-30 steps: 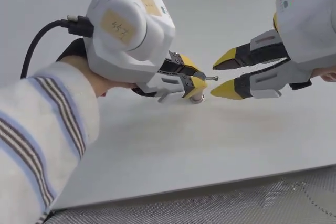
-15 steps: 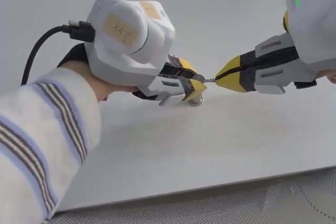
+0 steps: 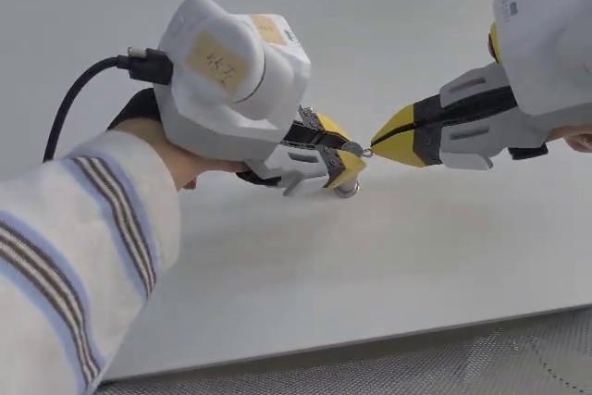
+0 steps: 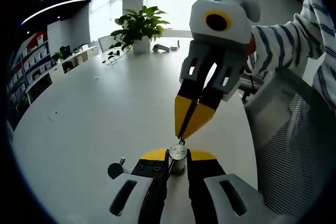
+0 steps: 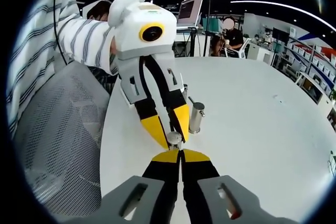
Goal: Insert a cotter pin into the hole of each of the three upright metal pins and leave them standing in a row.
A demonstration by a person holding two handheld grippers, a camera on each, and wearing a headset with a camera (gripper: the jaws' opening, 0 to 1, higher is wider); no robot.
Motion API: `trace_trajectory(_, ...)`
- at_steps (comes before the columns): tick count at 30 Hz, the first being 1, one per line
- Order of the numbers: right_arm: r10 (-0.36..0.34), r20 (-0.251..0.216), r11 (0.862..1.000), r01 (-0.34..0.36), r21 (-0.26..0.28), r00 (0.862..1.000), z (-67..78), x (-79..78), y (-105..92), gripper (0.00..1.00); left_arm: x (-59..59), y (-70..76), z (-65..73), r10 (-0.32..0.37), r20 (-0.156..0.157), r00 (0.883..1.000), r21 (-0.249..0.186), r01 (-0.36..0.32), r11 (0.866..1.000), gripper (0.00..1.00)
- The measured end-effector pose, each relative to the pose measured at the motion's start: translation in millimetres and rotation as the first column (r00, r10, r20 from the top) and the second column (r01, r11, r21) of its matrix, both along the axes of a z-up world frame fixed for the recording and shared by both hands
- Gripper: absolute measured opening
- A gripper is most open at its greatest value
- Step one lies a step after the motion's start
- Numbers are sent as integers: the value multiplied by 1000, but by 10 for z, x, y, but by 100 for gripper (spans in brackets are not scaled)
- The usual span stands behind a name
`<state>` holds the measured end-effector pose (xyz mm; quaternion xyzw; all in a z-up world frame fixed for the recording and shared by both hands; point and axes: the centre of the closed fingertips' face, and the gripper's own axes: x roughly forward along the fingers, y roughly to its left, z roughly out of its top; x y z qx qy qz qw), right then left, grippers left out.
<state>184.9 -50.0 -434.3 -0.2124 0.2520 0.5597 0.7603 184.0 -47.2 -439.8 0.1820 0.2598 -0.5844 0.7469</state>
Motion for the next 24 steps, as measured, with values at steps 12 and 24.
trace_trajectory(12,-47,-51,999,46,-10,998,-22,-27,-55,13,-21,129,29,39,20,999,-9,-39,999,36)
trace_trajectory(24,-42,-75,999,39,-33,996,-57,-93,40,21,-334,436,-64,139,-54,989,-71,-143,987,75)
